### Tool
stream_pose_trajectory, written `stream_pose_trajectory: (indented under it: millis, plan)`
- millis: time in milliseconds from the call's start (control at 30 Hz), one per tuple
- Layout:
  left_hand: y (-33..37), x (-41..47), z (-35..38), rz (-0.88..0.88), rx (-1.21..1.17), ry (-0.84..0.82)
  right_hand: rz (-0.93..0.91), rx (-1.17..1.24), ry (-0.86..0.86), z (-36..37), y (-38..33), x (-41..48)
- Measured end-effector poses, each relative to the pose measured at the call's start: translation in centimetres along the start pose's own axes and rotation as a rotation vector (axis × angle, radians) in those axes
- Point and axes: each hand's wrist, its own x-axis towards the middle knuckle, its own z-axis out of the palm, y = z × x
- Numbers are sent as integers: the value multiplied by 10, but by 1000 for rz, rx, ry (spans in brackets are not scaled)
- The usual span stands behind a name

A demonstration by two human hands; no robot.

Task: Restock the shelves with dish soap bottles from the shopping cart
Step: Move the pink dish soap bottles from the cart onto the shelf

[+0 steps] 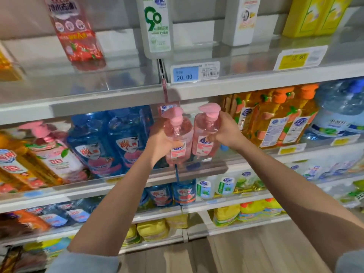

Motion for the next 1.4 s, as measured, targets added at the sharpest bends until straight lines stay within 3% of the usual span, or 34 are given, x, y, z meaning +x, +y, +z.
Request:
stream_pose_trajectory:
  millis: [100,267,400,500,667,767,867,933,1100,1400]
  plan:
    - [-2,12,0,-48,-48,-20,20,-20,-94,5,17,22]
    - [2,30,-5,30,48,-45,81,91,-231,-5,10,40]
    - [4,45,-5,81,452,-21,131,124,-294,-6,13,50]
    - [12,44,-4,229,756,20,144,137,-321,-6,10,52]
    - [7,45,2,203,795,61,202,230,-108,11,15,28]
    - [2,27,6,214,894,342,212,253,-28,29,19,7]
    - [-8,9,17,534,1102,630,246,212,20,41,18,2]
    - [-17,13,20,700,1123,729,251,184,49,46,18,7]
    - [-28,20,26,726,1269,714,285,83,62,63,17,25]
    - [-38,62,14,631,1223,639,263,114,41,85,6,51]
